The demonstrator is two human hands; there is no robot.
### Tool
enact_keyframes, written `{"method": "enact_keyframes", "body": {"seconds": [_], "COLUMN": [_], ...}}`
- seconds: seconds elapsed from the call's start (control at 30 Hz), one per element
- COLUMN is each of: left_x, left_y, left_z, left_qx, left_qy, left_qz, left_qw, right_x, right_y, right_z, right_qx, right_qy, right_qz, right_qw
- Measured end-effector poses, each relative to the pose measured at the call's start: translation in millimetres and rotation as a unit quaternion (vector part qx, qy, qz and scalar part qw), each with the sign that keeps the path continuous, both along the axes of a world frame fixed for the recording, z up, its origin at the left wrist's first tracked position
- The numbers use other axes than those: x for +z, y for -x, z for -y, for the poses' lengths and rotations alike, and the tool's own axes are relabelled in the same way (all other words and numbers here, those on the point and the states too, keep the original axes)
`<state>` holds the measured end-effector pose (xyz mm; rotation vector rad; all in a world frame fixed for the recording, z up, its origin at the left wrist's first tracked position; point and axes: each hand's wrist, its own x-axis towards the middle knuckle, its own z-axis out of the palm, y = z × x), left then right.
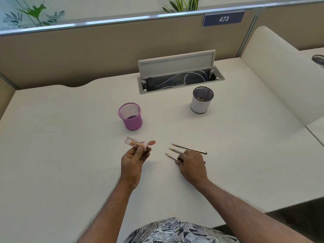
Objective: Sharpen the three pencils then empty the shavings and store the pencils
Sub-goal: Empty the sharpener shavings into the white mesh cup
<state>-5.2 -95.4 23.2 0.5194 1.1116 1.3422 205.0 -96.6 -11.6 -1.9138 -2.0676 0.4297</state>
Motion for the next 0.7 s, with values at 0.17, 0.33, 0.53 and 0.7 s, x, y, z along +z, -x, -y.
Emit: {"method": "enact_keyframes", "body": {"seconds": [0.17, 0.33, 0.53, 0.7], "left_x": [0, 3, 1, 5], "left_y": [-1, -1, -1, -6], "left_z": [1, 2, 3, 6], "left_qx": [0.000, -0.004, -0.006, -0.038], "left_qy": [0.003, 0.004, 0.017, -0.012], "left_qz": [0.000, 0.003, 0.016, -0.001], "left_qw": [1.000, 1.000, 1.000, 0.999], "right_x": [-1, 3, 13, 19], "right_y": [1, -3, -14, -20], "right_z": [1, 3, 3, 6], "right_qx": [-0.008, -0.009, -0.034, -0.025], "right_qy": [-0.007, -0.018, -0.056, -0.008], "right_qz": [0.011, 0.002, -0.023, -0.116], "right_qw": [1.000, 1.000, 0.998, 0.993]}}
